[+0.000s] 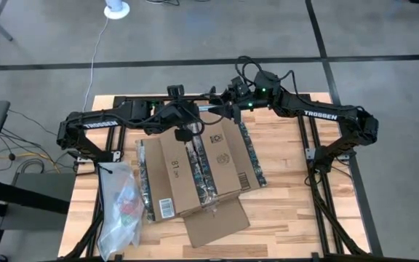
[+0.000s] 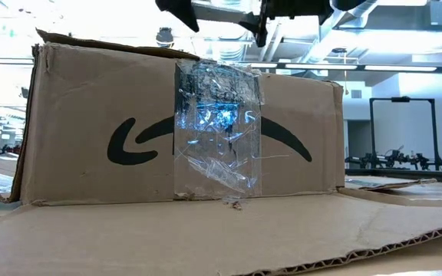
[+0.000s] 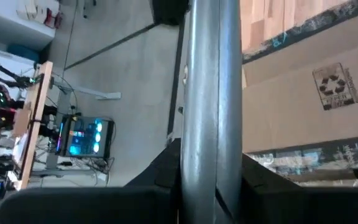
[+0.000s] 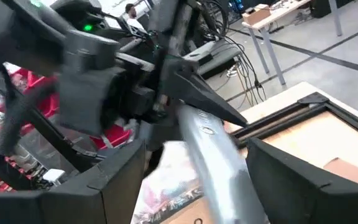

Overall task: Unpack boxes
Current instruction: Break down the box until it is fully flat

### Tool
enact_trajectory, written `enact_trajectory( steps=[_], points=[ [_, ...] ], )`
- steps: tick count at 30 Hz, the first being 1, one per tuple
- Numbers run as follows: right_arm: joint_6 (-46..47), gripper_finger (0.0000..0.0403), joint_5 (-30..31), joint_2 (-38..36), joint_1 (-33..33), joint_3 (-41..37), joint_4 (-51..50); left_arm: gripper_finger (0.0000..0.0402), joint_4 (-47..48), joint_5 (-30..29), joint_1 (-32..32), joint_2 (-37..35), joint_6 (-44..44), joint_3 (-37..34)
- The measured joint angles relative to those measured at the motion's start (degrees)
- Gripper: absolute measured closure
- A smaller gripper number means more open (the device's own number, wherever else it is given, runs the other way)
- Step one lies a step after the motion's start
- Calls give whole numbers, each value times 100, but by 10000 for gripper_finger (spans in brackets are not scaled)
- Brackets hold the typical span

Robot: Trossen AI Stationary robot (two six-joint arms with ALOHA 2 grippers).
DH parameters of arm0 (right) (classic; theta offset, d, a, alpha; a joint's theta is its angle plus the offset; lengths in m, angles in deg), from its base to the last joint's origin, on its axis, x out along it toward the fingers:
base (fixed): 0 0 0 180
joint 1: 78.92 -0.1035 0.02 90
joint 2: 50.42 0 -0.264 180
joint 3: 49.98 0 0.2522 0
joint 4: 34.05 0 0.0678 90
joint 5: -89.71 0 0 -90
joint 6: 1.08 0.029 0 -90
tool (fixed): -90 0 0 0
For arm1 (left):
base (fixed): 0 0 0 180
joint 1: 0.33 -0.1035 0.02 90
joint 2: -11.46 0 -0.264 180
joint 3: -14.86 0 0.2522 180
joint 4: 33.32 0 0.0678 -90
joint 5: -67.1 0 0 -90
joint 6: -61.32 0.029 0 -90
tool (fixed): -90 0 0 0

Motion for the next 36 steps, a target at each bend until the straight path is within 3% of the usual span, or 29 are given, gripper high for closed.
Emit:
enact_trajectory(
  steps=[6,12,19,36],
  points=[
    [-155,142,-5,62,-40,-17,-340,350,-574,-280,151,-51,405,23],
    [-152,142,-49,58,-25,-17,-106,350,-192,-123,138,-23,246,18],
    [313,142,-691,54,23,-15,307,350,-96,-19,275,-17,186,16],
    [747,143,-700,58,-10,-8,690,351,-249,-25,319,-11,137,12]
  ],
)
